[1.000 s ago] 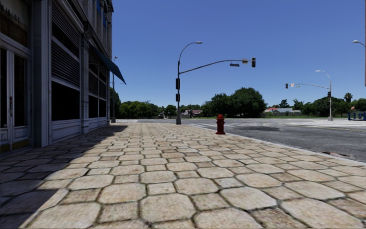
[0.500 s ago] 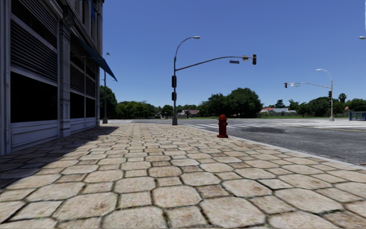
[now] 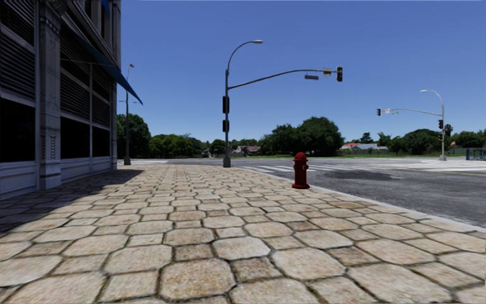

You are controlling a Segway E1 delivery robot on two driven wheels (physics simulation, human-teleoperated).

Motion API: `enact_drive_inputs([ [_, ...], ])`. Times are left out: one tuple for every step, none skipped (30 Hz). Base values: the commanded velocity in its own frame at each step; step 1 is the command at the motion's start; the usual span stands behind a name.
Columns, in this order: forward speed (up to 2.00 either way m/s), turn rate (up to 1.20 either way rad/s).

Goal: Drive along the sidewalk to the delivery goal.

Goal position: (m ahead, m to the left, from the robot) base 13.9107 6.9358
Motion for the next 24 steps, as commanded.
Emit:
enact_drive_inputs([
  [2.0, -0.19],
  [2.0, -0.19],
  [2.0, -0.19],
  [2.0, -0.18],
  [2.0, -0.07],
  [2.0, 0.0],
  [2.0, 0.0],
  [2.0, 0.0],
  [2.0, 0.0],
  [2.0, 0.0],
  [2.0, 0.0],
  [2.0, 0.0],
  [2.0, 0.0],
  [2.0, 0.0],
  [2.0, 0.0],
  [2.0, 0.0],
  [2.0, 0.0],
  [2.0, 0.0],
  [2.0, 0.0],
  [2.0, 0.0],
  [2.0, 0.0],
  [2.0, 0.0],
  [2.0, 0.0],
  [2.0, 0.0],
])
